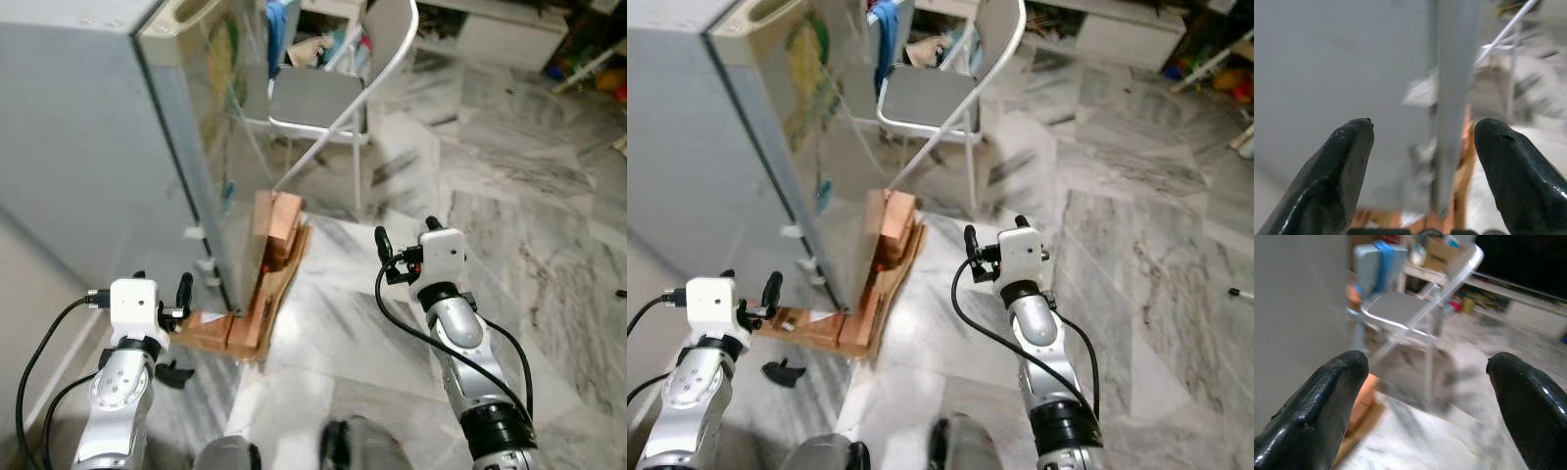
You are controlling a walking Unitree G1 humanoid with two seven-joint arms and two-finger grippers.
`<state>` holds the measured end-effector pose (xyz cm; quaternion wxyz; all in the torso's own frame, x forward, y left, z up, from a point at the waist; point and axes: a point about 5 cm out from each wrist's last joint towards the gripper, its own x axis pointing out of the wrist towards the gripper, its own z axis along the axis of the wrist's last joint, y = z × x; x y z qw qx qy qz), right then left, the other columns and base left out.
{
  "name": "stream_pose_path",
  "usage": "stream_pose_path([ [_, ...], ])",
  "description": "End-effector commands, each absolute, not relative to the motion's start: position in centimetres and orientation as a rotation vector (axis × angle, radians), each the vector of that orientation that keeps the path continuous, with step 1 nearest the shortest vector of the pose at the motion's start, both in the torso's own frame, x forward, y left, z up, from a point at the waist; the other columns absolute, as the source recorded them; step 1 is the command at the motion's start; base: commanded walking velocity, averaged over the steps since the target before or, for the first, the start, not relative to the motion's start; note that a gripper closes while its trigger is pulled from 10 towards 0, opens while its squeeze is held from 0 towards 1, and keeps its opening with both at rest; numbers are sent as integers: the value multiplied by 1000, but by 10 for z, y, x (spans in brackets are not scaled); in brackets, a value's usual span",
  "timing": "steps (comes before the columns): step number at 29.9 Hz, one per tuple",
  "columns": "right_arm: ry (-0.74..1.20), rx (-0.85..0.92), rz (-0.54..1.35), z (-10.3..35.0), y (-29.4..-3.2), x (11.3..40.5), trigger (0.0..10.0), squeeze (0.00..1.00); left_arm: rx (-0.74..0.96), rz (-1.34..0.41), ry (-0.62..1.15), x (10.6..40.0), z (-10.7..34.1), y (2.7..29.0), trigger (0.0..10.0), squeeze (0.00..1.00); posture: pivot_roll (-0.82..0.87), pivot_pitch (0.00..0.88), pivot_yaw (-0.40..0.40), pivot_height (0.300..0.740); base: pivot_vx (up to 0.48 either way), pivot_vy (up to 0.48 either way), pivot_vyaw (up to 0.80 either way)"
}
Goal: Restocking fridge
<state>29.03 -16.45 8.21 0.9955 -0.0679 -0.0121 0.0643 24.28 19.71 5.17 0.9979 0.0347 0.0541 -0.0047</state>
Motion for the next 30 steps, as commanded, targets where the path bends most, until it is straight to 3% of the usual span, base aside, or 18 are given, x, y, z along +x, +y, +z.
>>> stream_pose_path([
  [1,-24,-131,116,83,-166,290,10000,0,84,-28,120,237,49,197,10000,0,102,122,-61,740,0,0,0],
  [5,-19,-135,117,83,-166,291,10000,0,83,-35,121,237,49,196,10000,0,102,124,-61,740,0,0,0],
  [22,-12,-138,123,83,-165,290,10000,0,79,-46,106,237,51,193,10000,0,100,132,-63,740,0,0,-757],
  [30,-13,-139,128,84,-165,290,10000,0,130,62,75,248,57,205,10000,0,96,135,-65,740,0,0,0],
])
